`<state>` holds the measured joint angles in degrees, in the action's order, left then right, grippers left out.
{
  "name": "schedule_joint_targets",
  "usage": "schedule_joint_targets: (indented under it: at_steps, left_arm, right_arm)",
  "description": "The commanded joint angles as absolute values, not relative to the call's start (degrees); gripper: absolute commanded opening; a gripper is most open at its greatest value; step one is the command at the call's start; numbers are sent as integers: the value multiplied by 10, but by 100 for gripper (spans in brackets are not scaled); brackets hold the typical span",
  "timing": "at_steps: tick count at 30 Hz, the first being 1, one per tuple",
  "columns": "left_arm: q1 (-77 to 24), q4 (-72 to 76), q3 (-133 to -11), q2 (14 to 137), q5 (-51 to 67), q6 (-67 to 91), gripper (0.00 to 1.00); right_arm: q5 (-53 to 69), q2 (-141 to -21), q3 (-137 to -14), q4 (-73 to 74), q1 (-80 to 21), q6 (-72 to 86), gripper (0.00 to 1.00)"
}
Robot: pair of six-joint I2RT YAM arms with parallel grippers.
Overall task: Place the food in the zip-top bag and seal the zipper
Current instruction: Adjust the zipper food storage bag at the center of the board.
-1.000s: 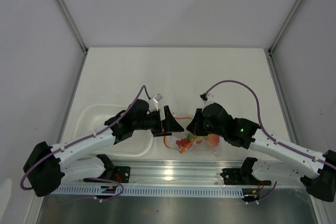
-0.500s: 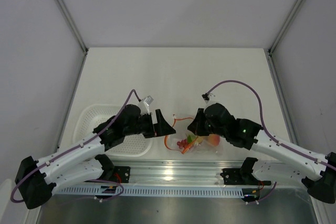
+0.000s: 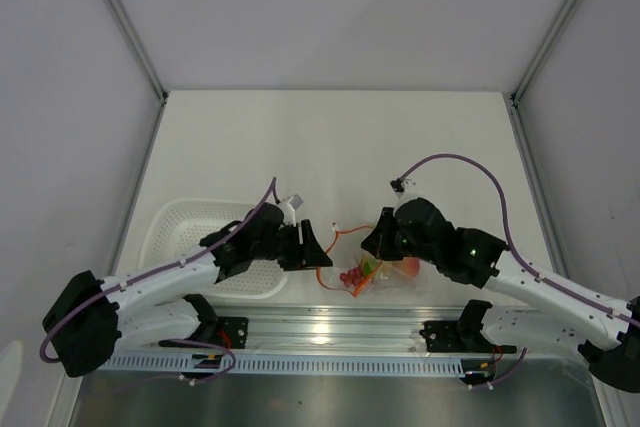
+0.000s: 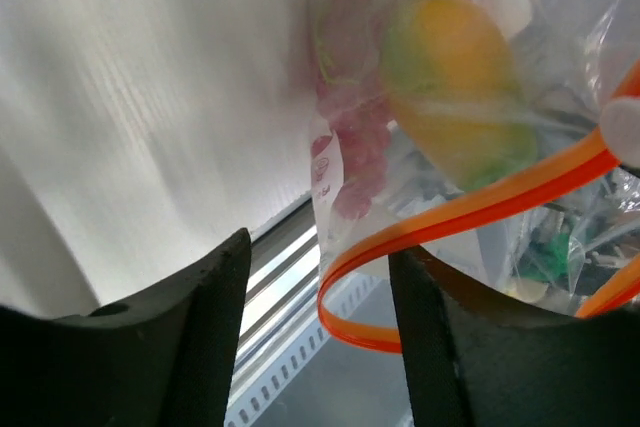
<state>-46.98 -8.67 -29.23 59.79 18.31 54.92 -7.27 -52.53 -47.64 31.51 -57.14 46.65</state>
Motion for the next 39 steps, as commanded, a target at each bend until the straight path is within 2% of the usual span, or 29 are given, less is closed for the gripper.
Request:
schedule_joint_targets:
  at_steps: [1, 4, 5, 9, 18, 27, 31, 39]
  left_arm:
    - [-474, -13, -301, 620, 225, 548, 51]
    - [-475, -15, -315, 624, 229, 541, 34]
    - [-474, -16, -317, 624, 231, 540, 24]
    - [-475, -26, -333, 619, 235, 529, 1]
    - [-474, -80, -438, 620, 272, 460, 1]
    - [-474, -69, -541, 664, 357, 451, 1]
    - [-475, -83, -551, 671, 375, 436, 1]
    - [-477, -60, -485, 653, 338, 466, 1]
  right_arm:
    - [-87, -509, -473, 317, -569, 475, 0]
    - [-84, -511, -473, 321, -568, 474, 0]
    - [-83, -512, -473, 321, -568, 473, 0]
    - [-83, -517, -476, 333, -567, 464, 0]
    - [-105, -509, -519, 384, -562, 417, 0]
    - [-50, -478, -531, 381, -561, 403, 0]
    - [-7, -471, -525, 357, -562, 418, 0]
    - [-35, -506, -479, 308, -563, 503, 0]
